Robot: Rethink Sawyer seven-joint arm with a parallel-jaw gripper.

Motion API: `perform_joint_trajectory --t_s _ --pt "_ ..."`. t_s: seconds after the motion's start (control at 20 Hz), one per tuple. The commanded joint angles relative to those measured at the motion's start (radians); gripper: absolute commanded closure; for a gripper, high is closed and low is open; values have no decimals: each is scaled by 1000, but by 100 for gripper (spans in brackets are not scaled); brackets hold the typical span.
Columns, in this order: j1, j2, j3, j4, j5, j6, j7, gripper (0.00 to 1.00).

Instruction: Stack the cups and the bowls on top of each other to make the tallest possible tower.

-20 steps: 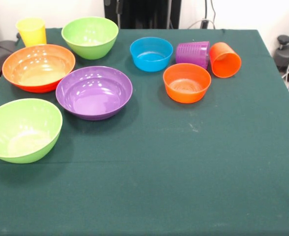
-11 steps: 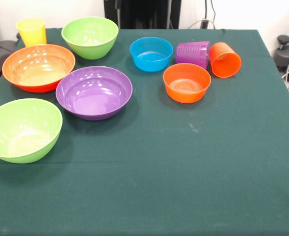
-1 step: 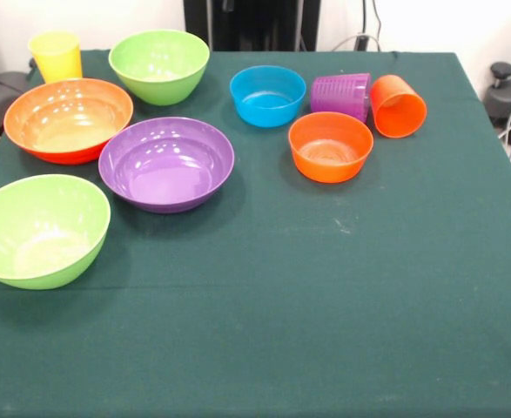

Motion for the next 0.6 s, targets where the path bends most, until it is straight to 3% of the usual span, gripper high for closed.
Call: perform_joint_trajectory --t_s 0.05,0.35,0.6 --pt "46 80 9 -41 28 89 133 0" --pt "74 154 10 -109 21 90 132 0" --pt "88 169 23 -141 39 113 105 0"
